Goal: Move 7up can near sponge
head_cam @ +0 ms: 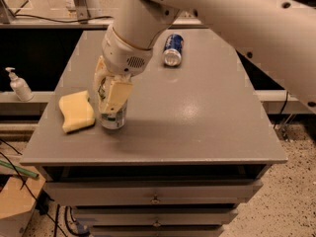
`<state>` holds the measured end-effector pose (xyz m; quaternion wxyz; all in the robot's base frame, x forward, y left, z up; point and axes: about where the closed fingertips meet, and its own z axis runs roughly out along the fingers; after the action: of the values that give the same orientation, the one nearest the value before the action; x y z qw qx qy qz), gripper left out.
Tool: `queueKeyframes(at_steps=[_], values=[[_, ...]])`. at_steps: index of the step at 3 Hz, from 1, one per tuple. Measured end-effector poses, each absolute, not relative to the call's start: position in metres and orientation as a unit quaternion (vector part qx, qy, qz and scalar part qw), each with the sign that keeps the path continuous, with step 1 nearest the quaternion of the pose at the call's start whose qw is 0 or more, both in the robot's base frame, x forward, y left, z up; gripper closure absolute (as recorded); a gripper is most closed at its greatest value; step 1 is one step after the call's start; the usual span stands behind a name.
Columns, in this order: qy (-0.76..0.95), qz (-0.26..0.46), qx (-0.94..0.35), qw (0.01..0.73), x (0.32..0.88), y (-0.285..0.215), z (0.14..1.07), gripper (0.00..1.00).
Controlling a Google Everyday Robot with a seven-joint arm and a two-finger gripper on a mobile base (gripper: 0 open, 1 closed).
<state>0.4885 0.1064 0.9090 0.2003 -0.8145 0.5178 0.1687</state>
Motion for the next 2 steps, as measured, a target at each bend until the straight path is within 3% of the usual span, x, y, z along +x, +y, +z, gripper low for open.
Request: queueKeyframes(at_steps=[1, 2], values=[[0.512, 0.169, -0.819, 0.198, 0.4891, 0.1162, 0.9059, 0.13], [0.511, 0.169, -0.819, 0.198, 0.4882, 0.1171, 0.9064, 0.0]])
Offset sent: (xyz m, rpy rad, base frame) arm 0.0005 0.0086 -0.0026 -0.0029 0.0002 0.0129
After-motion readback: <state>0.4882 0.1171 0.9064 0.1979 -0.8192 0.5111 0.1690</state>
